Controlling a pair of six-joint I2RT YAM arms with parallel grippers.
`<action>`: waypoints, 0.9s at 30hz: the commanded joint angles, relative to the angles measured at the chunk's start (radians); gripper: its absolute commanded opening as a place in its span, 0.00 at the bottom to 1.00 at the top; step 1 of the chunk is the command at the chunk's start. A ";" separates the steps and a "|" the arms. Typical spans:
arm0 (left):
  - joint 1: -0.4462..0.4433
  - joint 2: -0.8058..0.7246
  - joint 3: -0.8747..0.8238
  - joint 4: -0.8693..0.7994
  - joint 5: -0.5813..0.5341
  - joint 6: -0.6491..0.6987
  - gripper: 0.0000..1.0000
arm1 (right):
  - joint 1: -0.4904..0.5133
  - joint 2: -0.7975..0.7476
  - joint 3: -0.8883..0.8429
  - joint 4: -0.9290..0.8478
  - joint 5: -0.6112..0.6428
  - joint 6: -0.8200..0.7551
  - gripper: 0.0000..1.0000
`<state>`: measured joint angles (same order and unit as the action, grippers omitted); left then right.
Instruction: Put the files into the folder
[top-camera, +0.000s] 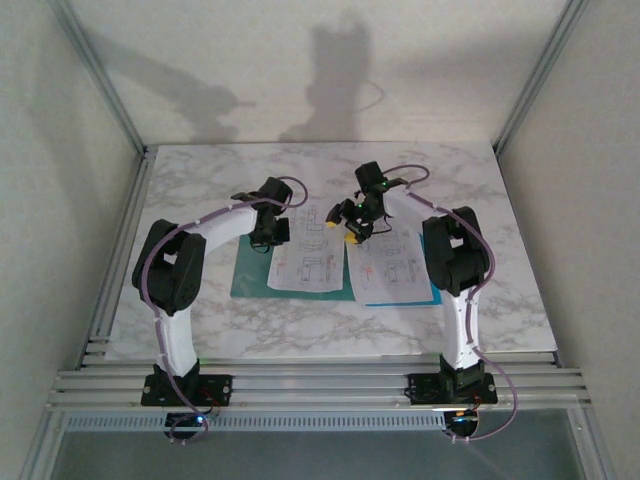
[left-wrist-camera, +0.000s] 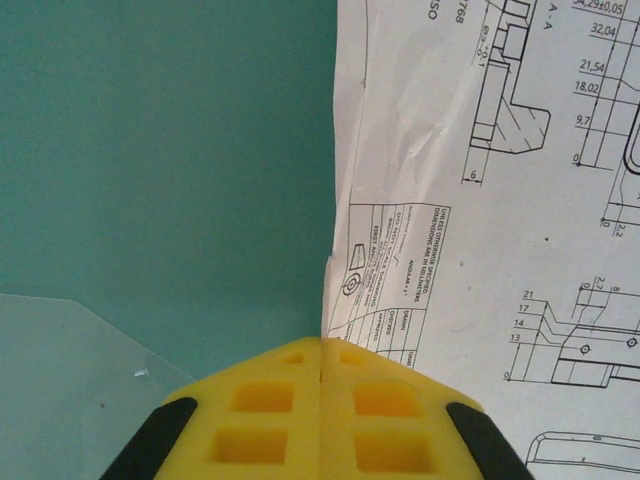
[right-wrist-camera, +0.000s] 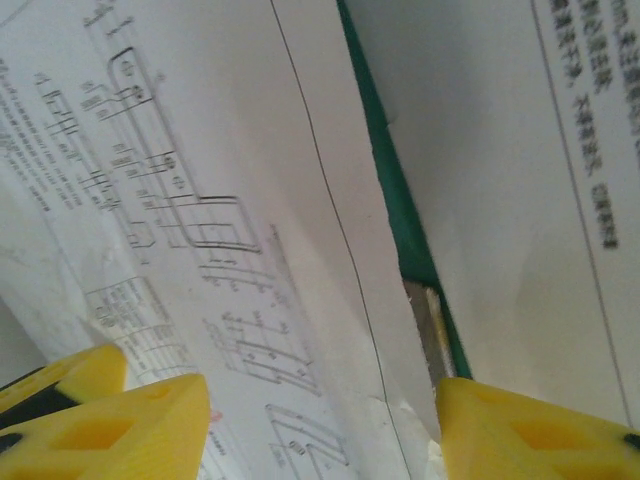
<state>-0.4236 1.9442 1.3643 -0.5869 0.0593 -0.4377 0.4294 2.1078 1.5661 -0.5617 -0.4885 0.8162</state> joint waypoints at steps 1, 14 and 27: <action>0.006 -0.012 -0.002 -0.007 0.004 -0.005 0.00 | 0.010 -0.064 -0.032 0.030 -0.052 0.037 0.61; 0.007 0.005 0.010 -0.007 0.008 -0.013 0.00 | 0.029 -0.070 -0.100 0.075 -0.080 0.034 0.55; 0.006 0.009 -0.013 0.010 0.027 -0.046 0.00 | 0.067 -0.081 -0.164 0.070 -0.047 -0.020 0.38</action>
<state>-0.4236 1.9450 1.3643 -0.5789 0.0742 -0.4644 0.4839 2.0640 1.4223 -0.4831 -0.5465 0.8188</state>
